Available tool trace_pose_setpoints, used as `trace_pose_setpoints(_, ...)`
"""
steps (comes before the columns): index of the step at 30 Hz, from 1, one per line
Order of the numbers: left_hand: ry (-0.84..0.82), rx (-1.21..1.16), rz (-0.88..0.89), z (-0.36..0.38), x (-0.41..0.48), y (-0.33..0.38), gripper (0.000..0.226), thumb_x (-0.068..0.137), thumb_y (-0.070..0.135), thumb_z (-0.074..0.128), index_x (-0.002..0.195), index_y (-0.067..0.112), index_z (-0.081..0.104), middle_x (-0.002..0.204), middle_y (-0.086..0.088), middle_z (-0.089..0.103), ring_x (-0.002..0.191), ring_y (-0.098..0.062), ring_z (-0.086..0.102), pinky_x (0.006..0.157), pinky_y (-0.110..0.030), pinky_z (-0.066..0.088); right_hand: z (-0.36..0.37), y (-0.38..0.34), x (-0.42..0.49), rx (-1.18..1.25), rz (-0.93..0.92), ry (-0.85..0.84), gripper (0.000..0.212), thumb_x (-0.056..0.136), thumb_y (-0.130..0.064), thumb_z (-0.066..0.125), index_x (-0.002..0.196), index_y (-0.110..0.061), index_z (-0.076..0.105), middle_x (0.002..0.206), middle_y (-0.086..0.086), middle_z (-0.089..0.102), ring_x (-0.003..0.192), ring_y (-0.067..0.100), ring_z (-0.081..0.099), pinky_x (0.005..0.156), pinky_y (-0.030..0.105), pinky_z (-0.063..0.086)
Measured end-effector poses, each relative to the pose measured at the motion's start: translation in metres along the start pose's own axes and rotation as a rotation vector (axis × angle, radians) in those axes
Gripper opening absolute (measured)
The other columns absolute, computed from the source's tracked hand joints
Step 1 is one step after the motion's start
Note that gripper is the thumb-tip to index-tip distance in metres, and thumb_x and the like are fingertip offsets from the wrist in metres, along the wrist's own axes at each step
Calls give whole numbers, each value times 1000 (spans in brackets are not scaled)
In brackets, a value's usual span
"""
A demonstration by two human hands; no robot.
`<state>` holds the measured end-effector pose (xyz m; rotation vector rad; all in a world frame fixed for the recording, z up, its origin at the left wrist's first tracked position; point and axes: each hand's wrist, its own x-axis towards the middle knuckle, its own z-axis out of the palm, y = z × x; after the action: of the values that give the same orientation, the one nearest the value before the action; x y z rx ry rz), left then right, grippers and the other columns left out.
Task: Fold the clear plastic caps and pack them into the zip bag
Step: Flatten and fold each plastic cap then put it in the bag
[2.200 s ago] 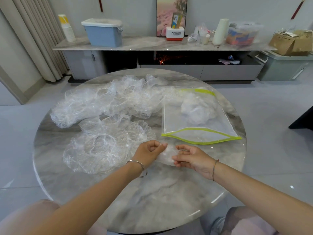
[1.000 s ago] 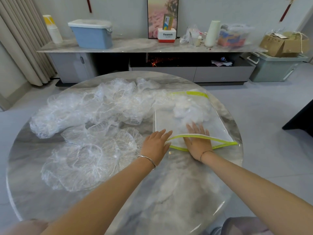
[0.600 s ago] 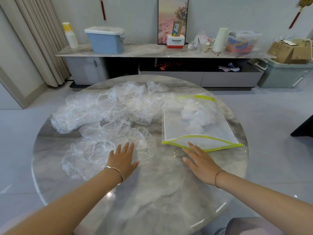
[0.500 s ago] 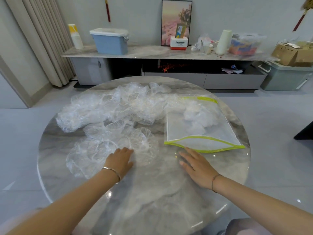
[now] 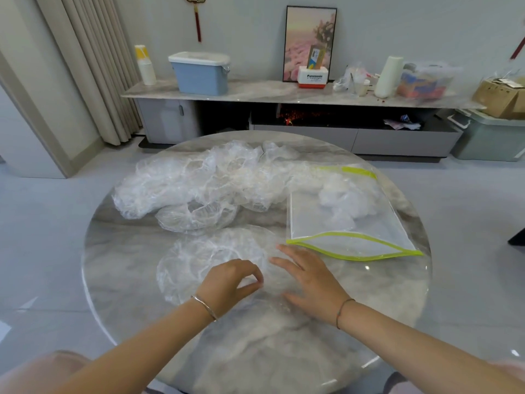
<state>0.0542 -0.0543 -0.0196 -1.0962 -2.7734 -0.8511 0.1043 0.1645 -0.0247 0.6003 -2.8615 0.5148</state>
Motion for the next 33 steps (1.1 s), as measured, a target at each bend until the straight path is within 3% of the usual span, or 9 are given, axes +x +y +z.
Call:
trace_pose_setpoints(4,-218,103,-15,0,-1,7,75,75,80,22,126,34,53,127,14,57,117,-8,51,97,-25,40,-2,3,3,-62,-5,125,12,68,-28,57,77,-25,64,99,-8,67,104,16,59,103,26,26)
trace_pose_setpoints(8,-358,278,-138,0,-8,-7,115,54,87,-22,147,35,20,155,12,17,143,-9,13,116,-33,8,-11,9,-4,7,-32,74,7,79,-28,51,79,-25,57,90,-11,66,105,11,58,104,21,22)
trace_pose_setpoints(14,-267,341,-259,-10,-3,-26,122,51,85,-30,149,30,18,156,10,18,145,-15,11,118,-40,4,-35,10,-17,-114,-166,100,13,82,-25,51,80,-19,62,87,-9,66,108,8,55,104,28,31)
trace_pose_setpoints(18,-63,282,-213,-18,-1,-18,103,71,83,-11,135,23,44,136,6,46,129,-16,39,112,-34,24,-49,14,-27,-100,-91,124,9,81,-23,51,78,-19,59,83,-11,63,103,7,56,106,21,27)
trace_pose_setpoints(21,103,228,4,-16,0,-2,82,80,81,20,123,20,53,119,4,54,115,-15,47,103,-28,30,-48,16,-33,-77,-40,112,8,80,-25,53,76,-19,56,78,-11,58,84,11,57,102,21,31)
trace_pose_setpoints(24,30,229,188,-1,-4,13,84,73,84,36,128,23,50,127,4,52,124,-17,43,110,-35,27,-45,12,-34,-74,-29,143,12,82,-24,53,71,-19,51,67,-11,48,68,9,45,95,26,36)
trace_pose_setpoints(28,-81,298,243,27,-12,18,85,70,83,41,133,26,46,133,7,53,125,-16,45,109,-41,33,-48,5,-30,-24,-22,256,14,83,-26,53,72,-17,55,58,-11,41,60,8,39,87,22,37)
trace_pose_setpoints(31,-33,353,306,36,-11,12,54,67,55,71,115,33,59,115,12,64,107,-15,62,91,-40,52,-48,8,-32,58,-22,185,25,80,-46,61,84,-21,63,60,-12,42,65,4,37,84,15,32)
trace_pose_setpoints(33,22,291,322,36,-5,9,53,57,26,84,106,34,67,108,13,67,100,-14,65,87,-34,53,-45,13,-35,26,-16,63,39,71,-58,64,97,-28,65,73,-13,46,75,2,38,85,16,29)
